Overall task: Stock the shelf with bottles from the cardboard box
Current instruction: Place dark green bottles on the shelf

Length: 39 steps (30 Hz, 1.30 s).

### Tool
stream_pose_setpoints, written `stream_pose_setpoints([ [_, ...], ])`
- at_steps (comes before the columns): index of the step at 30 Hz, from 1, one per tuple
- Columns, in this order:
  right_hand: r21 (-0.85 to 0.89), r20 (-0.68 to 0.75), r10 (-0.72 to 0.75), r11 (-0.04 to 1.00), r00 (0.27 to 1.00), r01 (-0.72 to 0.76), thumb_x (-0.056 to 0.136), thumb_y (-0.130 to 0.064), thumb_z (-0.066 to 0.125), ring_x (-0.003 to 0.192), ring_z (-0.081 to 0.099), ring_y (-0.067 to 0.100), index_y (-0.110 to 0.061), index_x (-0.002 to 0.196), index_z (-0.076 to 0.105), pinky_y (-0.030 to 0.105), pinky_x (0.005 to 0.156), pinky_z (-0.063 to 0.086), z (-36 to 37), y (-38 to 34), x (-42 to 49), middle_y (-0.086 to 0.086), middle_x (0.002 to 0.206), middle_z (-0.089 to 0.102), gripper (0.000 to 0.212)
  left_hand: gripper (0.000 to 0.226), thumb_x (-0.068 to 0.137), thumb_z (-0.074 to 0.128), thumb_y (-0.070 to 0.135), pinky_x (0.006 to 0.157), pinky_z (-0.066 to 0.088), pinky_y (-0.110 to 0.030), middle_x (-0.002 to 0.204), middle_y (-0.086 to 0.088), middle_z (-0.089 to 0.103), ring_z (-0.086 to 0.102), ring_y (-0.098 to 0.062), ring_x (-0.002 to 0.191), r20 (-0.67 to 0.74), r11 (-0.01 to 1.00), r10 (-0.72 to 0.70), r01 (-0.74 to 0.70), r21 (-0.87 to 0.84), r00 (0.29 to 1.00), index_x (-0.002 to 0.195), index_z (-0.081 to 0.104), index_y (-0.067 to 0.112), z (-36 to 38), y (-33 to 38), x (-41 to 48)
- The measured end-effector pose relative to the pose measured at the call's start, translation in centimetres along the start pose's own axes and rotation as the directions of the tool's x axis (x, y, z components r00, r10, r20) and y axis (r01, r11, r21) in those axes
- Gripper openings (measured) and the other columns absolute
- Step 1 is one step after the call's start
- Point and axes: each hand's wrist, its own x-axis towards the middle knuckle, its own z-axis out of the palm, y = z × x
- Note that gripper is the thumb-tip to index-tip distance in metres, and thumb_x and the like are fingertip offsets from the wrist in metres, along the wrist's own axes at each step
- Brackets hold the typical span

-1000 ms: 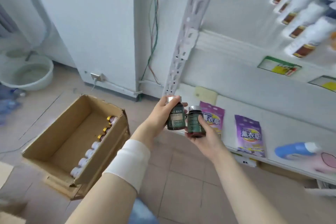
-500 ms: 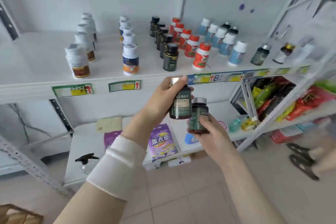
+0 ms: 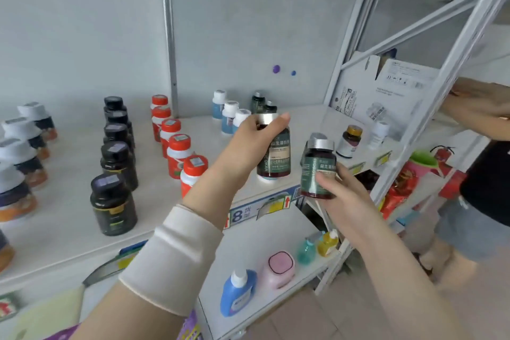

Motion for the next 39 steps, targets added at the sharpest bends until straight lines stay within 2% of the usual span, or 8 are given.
stream_pose_setpoints([
  [7,-0.093,-0.04,-0.083,0.993,0.996,0.079,0.084,-0.004,0.061,0.111,0.062,0.025,-0.009,0.129,0.05,0.032,0.081,0.052,-4.6,-3.7,11.2,0.01,0.118,0.064,0.047,0.03,0.089,0.061,0.034,0.077,0.053,-0.028,0.093,-0.001,0.062,0.061,-0.014,0.082,-0.085,0.989,0.069,-0.056,0.14,0.994,0.106,0.053,0.012,3.5,0.6,11.0],
  [12,-0.222,0.06,-0.113,0.967,0.992,0.123,0.082,-0.006,0.067,0.11,0.062,0.019,-0.019,0.122,0.055,0.043,0.1,0.046,-7.0,-4.1,19.2,0.001,0.117,0.065,0.044,0.026,0.088,0.062,0.036,0.077,0.052,-0.025,0.094,0.005,0.06,0.061,-0.016,0.094,-0.142,0.965,0.066,-0.026,0.262,0.988,0.108,0.053,0.022,4.7,-1.0,17.3],
  [17,-0.274,0.196,0.033,0.962,0.98,0.022,0.076,-0.003,0.072,0.105,0.062,0.021,-0.018,0.12,0.05,0.045,0.098,0.048,-9.0,-2.4,25.6,0.006,0.116,0.062,0.051,0.048,0.087,0.063,0.035,0.095,0.048,-0.035,0.112,-0.005,0.057,0.058,-0.023,0.105,-0.242,0.896,-0.015,0.121,0.428,0.97,0.129,0.047,0.019,5.2,-3.2,22.3],
  [22,-0.403,0.313,0.084,0.914,0.946,0.052,0.071,-0.003,0.077,0.088,0.062,0.012,-0.014,0.122,0.048,0.02,0.068,0.047,-9.9,-0.6,29.1,-0.002,0.108,0.059,0.06,0.04,0.085,0.068,0.028,0.078,0.047,-0.027,0.107,-0.005,0.059,0.056,-0.02,0.094,-0.295,0.734,-0.124,0.287,0.615,0.948,0.119,0.053,0.014,5.1,-4.5,25.8],
  [26,-0.473,0.415,0.123,0.876,0.901,0.098,0.07,-0.002,0.077,0.078,0.057,-0.002,-0.02,0.113,0.049,0.013,0.064,0.046,-10.3,0.9,30.6,-0.013,0.098,0.058,0.055,0.031,0.084,0.064,0.037,0.075,0.041,-0.029,0.092,-0.006,0.055,0.05,-0.02,0.08,-0.289,0.514,-0.224,0.364,0.776,0.931,0.099,0.053,0.013,5.0,-4.1,27.8],
  [29,-0.504,0.414,0.121,0.856,0.902,0.117,0.067,0.0,0.079,0.086,0.06,0.011,-0.014,0.118,0.05,0.021,0.073,0.049,-10.3,2.0,31.4,-0.002,0.108,0.06,0.06,0.028,0.087,0.063,0.034,0.068,0.044,-0.023,0.095,-0.007,0.055,0.052,-0.02,0.078,-0.27,0.398,-0.276,0.365,0.842,0.922,0.098,0.05,0.011,5.1,-4.3,28.8],
  [35,-0.538,0.433,0.125,0.83,0.893,0.145,0.064,-0.007,0.082,0.087,0.059,0.008,-0.019,0.112,0.048,0.014,0.07,0.047,-10.7,3.1,31.6,-0.007,0.1,0.059,0.061,0.025,0.089,0.061,0.028,0.09,0.05,-0.033,0.107,-0.013,0.059,0.054,-0.022,0.083,-0.225,0.334,-0.345,0.344,0.878,0.911,0.1,0.047,0.012,5.1,-5.9,30.1],
  [39,-0.528,0.434,0.134,0.839,0.891,0.13,0.062,-0.005,0.083,0.084,0.06,0.007,-0.023,0.11,0.045,0.009,0.066,0.049,-11.0,3.9,31.6,-0.012,0.094,0.058,0.063,0.038,0.085,0.066,0.035,0.084,0.05,-0.032,0.111,-0.017,0.062,0.053,-0.021,0.082,-0.208,0.322,-0.353,0.327,0.889,0.912,0.107,0.049,0.01,5.4,-6.5,30.8],
])
